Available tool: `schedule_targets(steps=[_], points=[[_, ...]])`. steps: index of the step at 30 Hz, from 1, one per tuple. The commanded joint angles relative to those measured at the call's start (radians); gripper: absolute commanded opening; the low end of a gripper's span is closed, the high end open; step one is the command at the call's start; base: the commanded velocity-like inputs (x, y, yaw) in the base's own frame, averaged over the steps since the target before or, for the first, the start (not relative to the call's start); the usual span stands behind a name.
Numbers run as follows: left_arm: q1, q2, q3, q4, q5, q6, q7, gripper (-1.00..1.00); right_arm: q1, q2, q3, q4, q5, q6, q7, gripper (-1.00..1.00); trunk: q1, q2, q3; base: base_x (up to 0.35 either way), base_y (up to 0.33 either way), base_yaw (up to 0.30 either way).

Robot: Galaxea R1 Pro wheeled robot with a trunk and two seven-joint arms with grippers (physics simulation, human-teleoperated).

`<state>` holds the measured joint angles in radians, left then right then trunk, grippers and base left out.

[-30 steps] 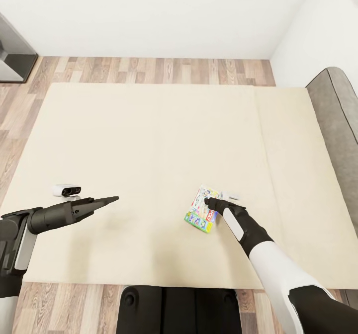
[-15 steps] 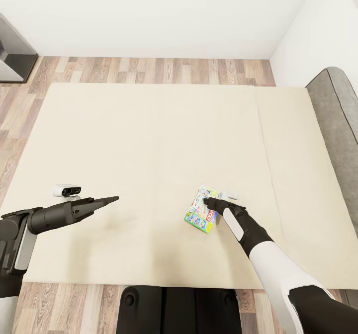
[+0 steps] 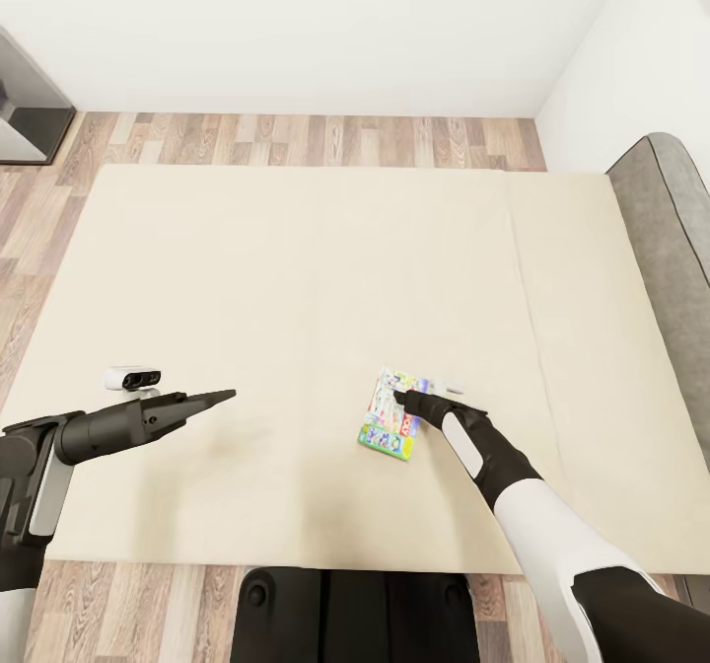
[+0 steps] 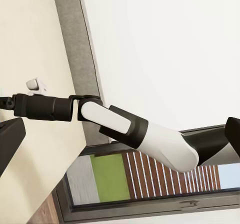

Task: Put all the toys in the child's room - the three board games (two on the bed and one on the table), the two jigsaw puzzles on the table, and the tennis ball on the table - inside the toy box on the table in the child's room.

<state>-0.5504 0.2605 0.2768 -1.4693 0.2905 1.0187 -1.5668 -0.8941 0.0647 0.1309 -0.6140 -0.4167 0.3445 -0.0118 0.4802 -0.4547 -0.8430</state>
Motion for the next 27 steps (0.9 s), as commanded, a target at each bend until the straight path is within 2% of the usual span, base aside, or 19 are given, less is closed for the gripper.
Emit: schedule_targets(steps=[1,27], points=[[0.000,0.000,0.000,0.000,-0.001,0.011,-0.004,1.00,0.000,0.000,0.001,-0.001,-0.003,0.004,0.000,1.00,0.000,-0.001,-0.001,0.000,0.000,0.000],[0.000,0.000,-0.001,0.000,-0.002,0.011,-0.004,1.00,0.000,0.001,0.002,-0.001,-0.002,0.004,0.001,1.00,0.000,-0.001,-0.001,0.000,0.000,0.000]])
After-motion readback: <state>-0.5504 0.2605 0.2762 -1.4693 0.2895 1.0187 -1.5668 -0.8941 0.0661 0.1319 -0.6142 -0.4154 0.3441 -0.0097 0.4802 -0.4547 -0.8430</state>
